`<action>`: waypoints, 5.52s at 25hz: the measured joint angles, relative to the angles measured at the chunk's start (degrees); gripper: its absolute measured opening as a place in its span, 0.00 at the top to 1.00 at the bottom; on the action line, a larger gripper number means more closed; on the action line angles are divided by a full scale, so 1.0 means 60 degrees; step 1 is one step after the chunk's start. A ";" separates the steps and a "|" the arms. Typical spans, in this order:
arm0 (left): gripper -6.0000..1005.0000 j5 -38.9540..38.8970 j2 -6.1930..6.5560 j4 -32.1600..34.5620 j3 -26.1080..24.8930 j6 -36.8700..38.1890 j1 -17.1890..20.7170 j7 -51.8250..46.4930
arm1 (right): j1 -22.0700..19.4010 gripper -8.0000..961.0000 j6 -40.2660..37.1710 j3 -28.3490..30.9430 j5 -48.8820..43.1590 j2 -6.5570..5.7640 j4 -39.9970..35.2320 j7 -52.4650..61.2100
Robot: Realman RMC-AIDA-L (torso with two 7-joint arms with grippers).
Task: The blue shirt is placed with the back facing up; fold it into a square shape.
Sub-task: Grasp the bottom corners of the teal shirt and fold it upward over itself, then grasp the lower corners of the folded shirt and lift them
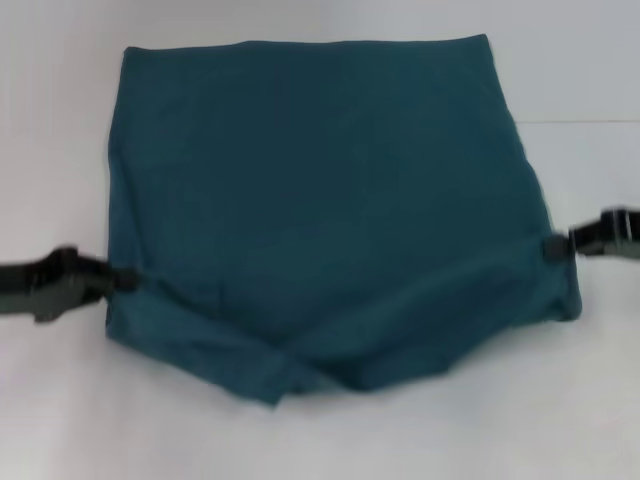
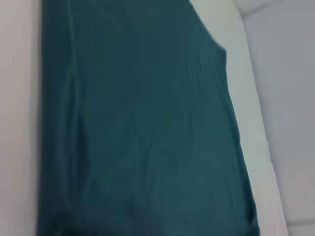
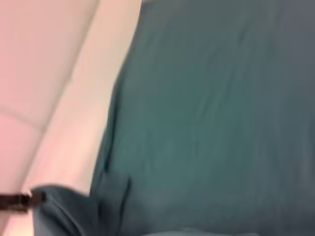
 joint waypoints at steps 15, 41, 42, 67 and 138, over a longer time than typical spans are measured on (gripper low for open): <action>0.94 -0.0016 -0.0641 -0.1455 0.1268 -0.5954 -0.1829 0.0176 | 0.0516 0.95 0.5480 -0.1209 0.0703 0.0808 0.0618 -0.0093; 0.94 0.0071 -0.0919 -0.2056 0.3671 -0.9831 -0.2859 -0.0073 | 0.2103 0.93 0.9466 -0.2917 0.0975 0.0697 0.2649 -0.0130; 0.94 0.0072 -0.0924 -0.2090 0.3676 -0.9894 -0.2874 -0.0074 | 0.2120 0.92 0.9611 -0.3053 0.0975 0.0716 0.2701 -0.0130; 0.94 0.0034 -0.1224 -0.1776 0.3979 -1.0342 -0.2879 -0.0509 | 0.2905 0.90 0.9627 -0.3511 0.0445 0.0589 0.2946 0.0223; 0.27 -0.2947 -0.1291 -0.0406 0.3821 -0.6607 0.0830 0.3202 | -0.2625 0.17 0.0512 -0.0581 0.4292 0.0389 0.0946 -0.1937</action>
